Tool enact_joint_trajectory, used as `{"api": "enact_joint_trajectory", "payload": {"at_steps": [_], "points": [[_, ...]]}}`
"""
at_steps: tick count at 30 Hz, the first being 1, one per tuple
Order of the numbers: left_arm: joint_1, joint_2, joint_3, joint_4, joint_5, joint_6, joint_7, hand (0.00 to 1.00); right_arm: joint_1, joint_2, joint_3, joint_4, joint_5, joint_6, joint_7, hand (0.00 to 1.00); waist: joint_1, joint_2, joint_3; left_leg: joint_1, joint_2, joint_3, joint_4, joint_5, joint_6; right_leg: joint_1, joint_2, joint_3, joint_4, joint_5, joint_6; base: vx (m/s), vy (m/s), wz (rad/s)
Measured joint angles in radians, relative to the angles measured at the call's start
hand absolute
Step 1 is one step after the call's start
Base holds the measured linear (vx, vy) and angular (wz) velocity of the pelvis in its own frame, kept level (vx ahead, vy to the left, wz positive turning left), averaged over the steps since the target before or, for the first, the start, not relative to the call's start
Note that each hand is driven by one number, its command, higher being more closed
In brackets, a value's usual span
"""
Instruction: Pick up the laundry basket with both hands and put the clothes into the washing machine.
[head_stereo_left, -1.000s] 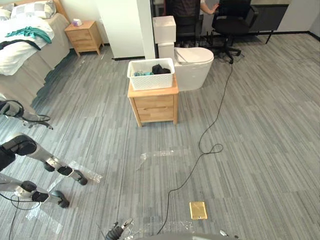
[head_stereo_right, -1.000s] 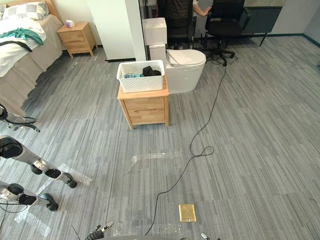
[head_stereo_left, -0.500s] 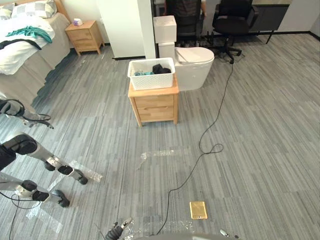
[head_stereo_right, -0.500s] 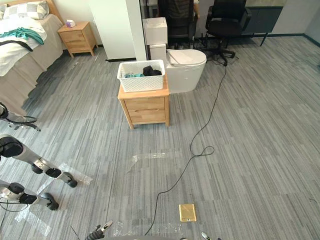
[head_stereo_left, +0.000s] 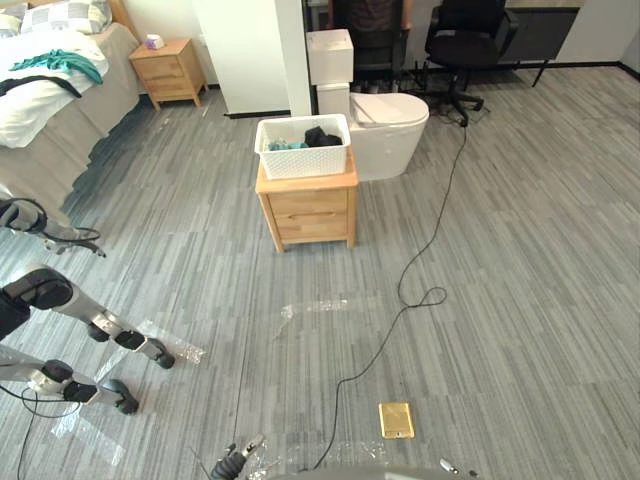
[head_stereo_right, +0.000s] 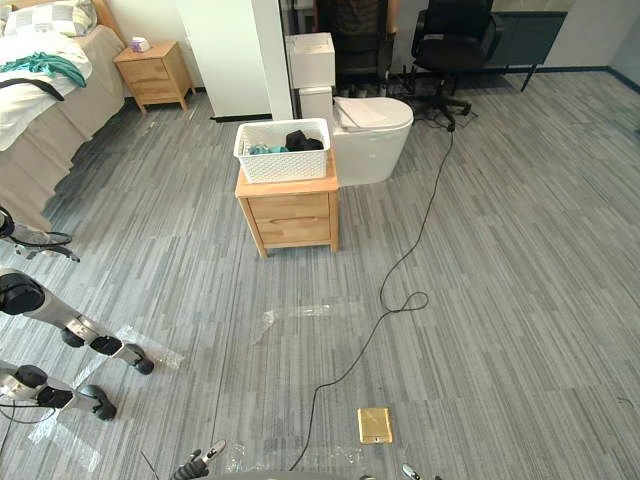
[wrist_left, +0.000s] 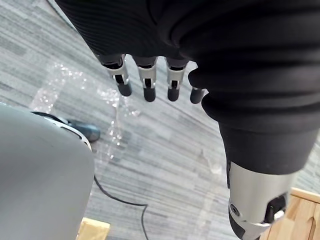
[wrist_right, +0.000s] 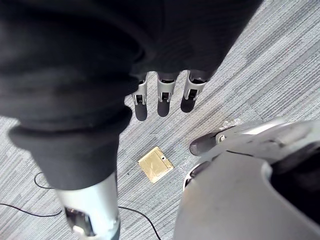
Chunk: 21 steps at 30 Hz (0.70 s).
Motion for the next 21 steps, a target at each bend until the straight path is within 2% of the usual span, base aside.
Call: {"api": "enact_joint_trajectory", "payload": {"at_steps": [13,17,19,21], "points": [[0.000,0.002,0.002,0.000,-0.001,-0.001,0.000,0.00,0.001,0.007,-0.012,0.000,0.001,0.000,0.002,0.00,0.001,-0.006,0.004,0.003,-0.003,-0.021,-0.013,0.009,0.010,0.011,0.000,-0.034,-0.007,0.000,0.000,-0.02,-0.003,0.05],[0.000,0.001,0.040,-0.002,-0.001,-0.001,0.000,0.00,-0.004,0.014,-0.017,0.000,0.001,0.000,0.003,0.00,0.002,-0.019,0.018,-0.017,-0.004,-0.043,-0.002,0.010,0.010,0.016,0.000,-0.057,-0.015,-0.001,-0.002,-0.03,-0.012,0.16],[-0.005,0.011,0.041,-0.009,-0.003,-0.002,0.000,0.00,-0.014,0.017,-0.015,0.000,0.002,0.000,0.004,0.00,0.000,-0.025,0.035,-0.049,-0.004,-0.048,0.051,-0.002,0.013,0.014,-0.005,-0.069,-0.011,-0.003,-0.005,-0.02,-0.018,0.23],[-0.023,0.027,0.041,-0.013,-0.014,-0.002,0.000,0.00,-0.030,0.018,-0.002,0.000,0.002,0.000,0.008,0.00,0.001,-0.042,0.075,-0.137,0.007,-0.049,0.229,-0.057,0.013,0.011,-0.009,-0.080,0.006,-0.017,-0.025,-0.07,-0.022,0.26]]}}
